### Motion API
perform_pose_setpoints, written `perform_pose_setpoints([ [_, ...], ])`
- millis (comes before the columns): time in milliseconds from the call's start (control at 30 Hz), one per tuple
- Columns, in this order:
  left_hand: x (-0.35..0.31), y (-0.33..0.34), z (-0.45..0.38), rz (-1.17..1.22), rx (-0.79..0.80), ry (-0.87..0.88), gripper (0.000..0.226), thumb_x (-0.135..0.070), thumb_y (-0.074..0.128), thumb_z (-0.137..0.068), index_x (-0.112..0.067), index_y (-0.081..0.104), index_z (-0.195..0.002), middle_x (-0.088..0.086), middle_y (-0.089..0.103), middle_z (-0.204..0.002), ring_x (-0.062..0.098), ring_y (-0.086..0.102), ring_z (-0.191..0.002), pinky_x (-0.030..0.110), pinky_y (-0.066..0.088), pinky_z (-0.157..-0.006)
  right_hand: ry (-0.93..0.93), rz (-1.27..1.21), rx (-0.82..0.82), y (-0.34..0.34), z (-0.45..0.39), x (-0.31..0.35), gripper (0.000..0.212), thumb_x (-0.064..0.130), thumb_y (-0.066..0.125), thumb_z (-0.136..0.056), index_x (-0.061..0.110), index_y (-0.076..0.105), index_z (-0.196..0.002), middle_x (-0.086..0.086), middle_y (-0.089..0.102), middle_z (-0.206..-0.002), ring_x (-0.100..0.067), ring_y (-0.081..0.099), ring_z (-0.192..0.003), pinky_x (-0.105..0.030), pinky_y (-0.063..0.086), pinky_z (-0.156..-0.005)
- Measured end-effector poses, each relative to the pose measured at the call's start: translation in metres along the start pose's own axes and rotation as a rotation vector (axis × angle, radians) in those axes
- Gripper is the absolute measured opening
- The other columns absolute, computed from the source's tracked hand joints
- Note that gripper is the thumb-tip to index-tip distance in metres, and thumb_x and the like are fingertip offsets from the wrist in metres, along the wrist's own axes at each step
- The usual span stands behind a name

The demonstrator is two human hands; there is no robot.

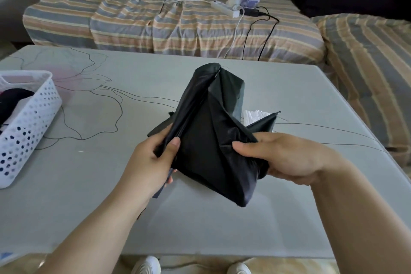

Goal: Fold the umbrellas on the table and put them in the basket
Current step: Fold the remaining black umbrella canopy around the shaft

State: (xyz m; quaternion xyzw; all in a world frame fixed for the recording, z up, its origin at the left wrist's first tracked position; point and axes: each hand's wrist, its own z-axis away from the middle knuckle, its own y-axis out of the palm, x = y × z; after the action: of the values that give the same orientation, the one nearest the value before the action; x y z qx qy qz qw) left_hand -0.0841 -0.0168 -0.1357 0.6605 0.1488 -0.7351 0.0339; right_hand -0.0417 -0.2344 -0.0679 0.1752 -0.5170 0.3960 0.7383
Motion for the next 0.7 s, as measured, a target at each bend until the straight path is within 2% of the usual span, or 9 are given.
perform_pose_setpoints([
  [67,0.001,-0.002,-0.002,-0.02,-0.019,0.014,0.03,-0.024,0.051,-0.097,-0.039,0.061,-0.12,-0.008,0.046,-0.047,0.017,0.043,-0.046,0.026,0.043,-0.044,-0.009,0.214,0.085,0.0,0.001,-0.002,0.014,0.039,0.063,-0.083,0.026,0.067,-0.087,0.013,0.071,-0.083,-0.004,0.065,-0.08,-0.019,0.05,-0.077],
  [167,0.004,-0.002,-0.004,-0.058,-0.029,0.026,0.034,-0.027,0.053,-0.095,-0.041,0.058,-0.126,-0.006,0.05,-0.054,0.017,0.045,-0.046,0.029,0.045,-0.048,0.053,0.395,0.156,0.0,0.0,-0.004,0.007,0.033,0.071,-0.083,0.034,0.068,-0.089,0.011,0.073,-0.092,-0.007,0.068,-0.092,-0.034,0.052,-0.093],
  [267,0.006,0.001,-0.003,-0.085,-0.018,0.059,0.036,-0.03,0.053,-0.095,-0.044,0.055,-0.128,-0.006,0.053,-0.054,0.017,0.048,-0.044,0.032,0.045,-0.049,0.014,0.356,0.153,-0.004,0.004,0.001,0.031,0.027,0.065,-0.089,0.028,0.06,-0.119,0.012,0.067,-0.119,-0.001,0.061,-0.11,-0.021,0.047,-0.097],
  [333,0.006,-0.001,-0.005,-0.092,-0.053,0.067,0.036,-0.03,0.052,-0.096,-0.043,0.055,-0.129,-0.008,0.051,-0.051,0.017,0.048,-0.044,0.032,0.044,-0.049,-0.008,0.231,0.033,-0.011,0.015,0.001,0.043,0.041,0.072,-0.081,0.024,0.063,-0.12,0.008,0.068,-0.12,-0.006,0.061,-0.113,-0.024,0.046,-0.1],
  [400,0.005,-0.006,-0.008,-0.078,-0.103,0.07,0.036,-0.031,0.053,-0.095,-0.044,0.055,-0.128,-0.008,0.051,-0.053,0.017,0.048,-0.044,0.033,0.043,-0.05,0.003,0.224,-0.195,-0.024,0.025,-0.006,0.06,0.067,0.076,-0.06,0.026,0.074,-0.103,0.008,0.072,-0.108,-0.012,0.065,-0.107,-0.036,0.046,-0.103],
  [433,0.005,-0.008,-0.008,-0.079,-0.122,0.077,0.035,-0.032,0.053,-0.095,-0.046,0.054,-0.128,-0.009,0.052,-0.055,0.016,0.049,-0.044,0.034,0.043,-0.05,0.019,0.239,-0.309,-0.03,0.028,-0.011,0.058,0.07,0.074,-0.057,0.028,0.076,-0.097,0.008,0.074,-0.103,-0.013,0.066,-0.105,-0.04,0.044,-0.104],
  [533,0.004,-0.008,-0.004,-0.122,-0.128,0.125,0.035,-0.034,0.051,-0.095,-0.048,0.053,-0.128,-0.014,0.055,-0.057,0.014,0.051,-0.045,0.03,0.044,-0.049,0.05,0.084,-0.614,-0.036,0.023,-0.021,0.025,0.045,0.072,-0.074,0.023,0.075,-0.086,0.008,0.074,-0.1,-0.013,0.065,-0.103,-0.041,0.043,-0.105],
  [600,0.002,-0.007,0.0,-0.134,-0.114,0.144,0.035,-0.035,0.051,-0.095,-0.049,0.052,-0.128,-0.014,0.055,-0.058,0.013,0.053,-0.047,0.027,0.044,-0.052,0.08,-0.005,-0.736,-0.036,0.013,-0.022,0.028,0.048,0.066,-0.08,0.021,0.068,-0.086,0.006,0.07,-0.104,-0.014,0.064,-0.1,-0.039,0.045,-0.101],
  [700,-0.002,-0.006,0.005,-0.142,-0.071,0.156,0.035,-0.037,0.05,-0.094,-0.062,0.049,-0.119,-0.005,0.059,-0.069,0.015,0.056,-0.052,0.022,0.047,-0.053,0.011,-0.073,-0.779,-0.028,-0.002,-0.015,0.022,0.043,0.053,-0.094,0.024,0.065,-0.097,0.003,0.069,-0.105,-0.015,0.064,-0.099,-0.039,0.049,-0.096],
])
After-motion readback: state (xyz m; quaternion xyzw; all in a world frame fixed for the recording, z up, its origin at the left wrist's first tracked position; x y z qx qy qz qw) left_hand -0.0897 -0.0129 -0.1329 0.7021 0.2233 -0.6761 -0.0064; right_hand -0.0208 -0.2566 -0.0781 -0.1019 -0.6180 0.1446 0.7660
